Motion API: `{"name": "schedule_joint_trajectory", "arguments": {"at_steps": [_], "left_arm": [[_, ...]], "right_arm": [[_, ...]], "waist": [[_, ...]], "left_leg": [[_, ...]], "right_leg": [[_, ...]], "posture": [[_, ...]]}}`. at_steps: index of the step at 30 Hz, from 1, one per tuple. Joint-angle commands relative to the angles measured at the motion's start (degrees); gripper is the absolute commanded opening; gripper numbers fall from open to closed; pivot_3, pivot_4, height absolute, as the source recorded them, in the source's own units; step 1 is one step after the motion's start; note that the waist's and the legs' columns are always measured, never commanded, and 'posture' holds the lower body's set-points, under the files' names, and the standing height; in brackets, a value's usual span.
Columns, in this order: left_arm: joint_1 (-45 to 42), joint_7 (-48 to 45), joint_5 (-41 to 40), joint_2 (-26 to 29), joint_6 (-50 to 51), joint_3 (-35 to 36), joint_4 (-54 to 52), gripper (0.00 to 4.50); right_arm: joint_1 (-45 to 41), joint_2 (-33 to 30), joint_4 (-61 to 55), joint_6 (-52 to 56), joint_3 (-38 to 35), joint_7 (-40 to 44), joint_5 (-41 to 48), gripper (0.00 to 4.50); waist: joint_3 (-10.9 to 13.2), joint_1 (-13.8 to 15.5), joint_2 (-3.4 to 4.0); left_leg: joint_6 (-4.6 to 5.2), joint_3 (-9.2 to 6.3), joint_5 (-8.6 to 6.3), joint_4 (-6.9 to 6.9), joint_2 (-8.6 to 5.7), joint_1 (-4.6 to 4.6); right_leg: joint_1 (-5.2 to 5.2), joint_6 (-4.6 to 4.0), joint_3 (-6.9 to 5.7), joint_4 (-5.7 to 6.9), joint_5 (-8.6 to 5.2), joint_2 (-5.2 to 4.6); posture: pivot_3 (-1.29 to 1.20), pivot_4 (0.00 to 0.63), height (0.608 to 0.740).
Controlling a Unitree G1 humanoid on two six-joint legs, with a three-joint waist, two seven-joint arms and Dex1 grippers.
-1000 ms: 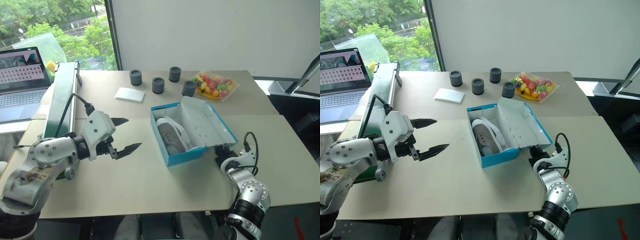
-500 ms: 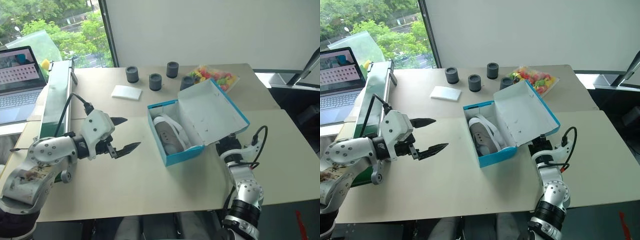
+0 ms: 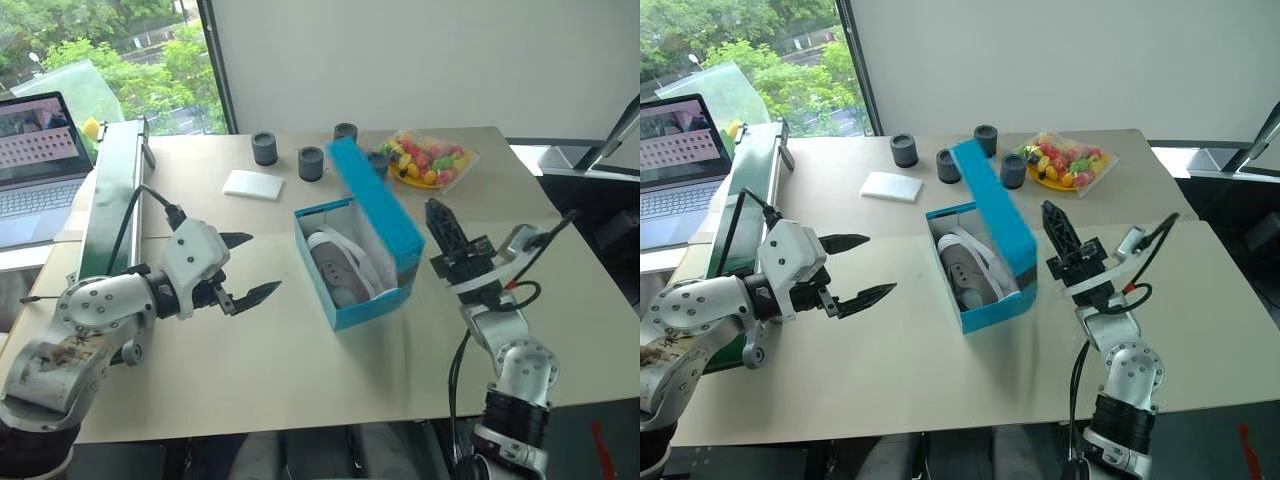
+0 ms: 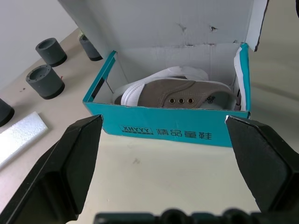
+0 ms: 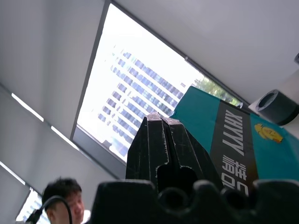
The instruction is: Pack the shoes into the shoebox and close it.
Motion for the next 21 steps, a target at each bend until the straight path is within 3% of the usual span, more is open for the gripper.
{"name": "schedule_joint_trajectory", "arguments": {"at_steps": [1, 5, 10, 15, 21], "left_arm": [[-0.1, 1.2, 0.3, 0.0, 0.0, 1.5, -2.2, 4.5], [0.0, 1.8, 0.4, -0.1, 0.0, 1.5, -2.4, 4.5], [0.6, 3.0, 0.4, -0.6, 0.3, 1.6, -3.1, 4.5], [1.5, 4.4, 0.3, -0.9, 0.9, 2.0, -4.3, 4.5], [3.4, 6.5, -0.1, -1.6, 2.3, 3.5, -6.4, 4.5]], "right_arm": [[-7.2, -7.5, -3.6, 3.5, 15.7, 3.0, -12.2, 0.04], [-14.6, -11.6, 2.3, 1.4, 28.3, 4.0, -25.8, 0.04], [-24.8, -9.6, 20.3, -9.1, 38.9, 3.1, -43.8, 0.04], [-29.7, -5.2, 34.9, -16.3, 40.4, 4.1, -51.4, 0.04], [-27.4, -4.5, 39.0, -16.9, 43.8, 8.7, -57.1, 0.04]], "waist": [[0.0, -0.2, 0.01], [0.0, -0.2, -0.01], [0.0, 0.3, -0.06], [0.0, 0.3, -0.08], [-0.1, 0.2, -0.12]], "left_leg": [[0.0, 0.05, 0.0, 0.01, -0.02, 0.01], [0.0, 0.12, 0.0, -0.01, 0.04, 0.06], [-0.01, 0.09, 0.0, 0.04, -0.02, -0.08], [-0.01, 0.06, 0.0, 0.05, -0.09, -0.15], [-0.02, 0.04, -0.01, 0.06, -0.03, 0.08]], "right_leg": [[-0.01, 0.0, 0.03, 0.0, 0.0, 0.03], [-0.05, 0.03, 0.07, -0.01, -0.02, 0.17], [-0.09, -0.1, 0.03, -0.05, 0.07, 0.12], [-0.16, -0.09, 0.03, -0.02, 0.12, 0.03], [0.01, -0.09, 0.03, 0.11, 0.14, 0.01]], "posture": [[0.0, 0.15, 0.728], [0.0, 0.15, 0.728], [0.0, 0.15, 0.728], [0.0, 0.15, 0.728], [0.0, 0.15, 0.728]]}}
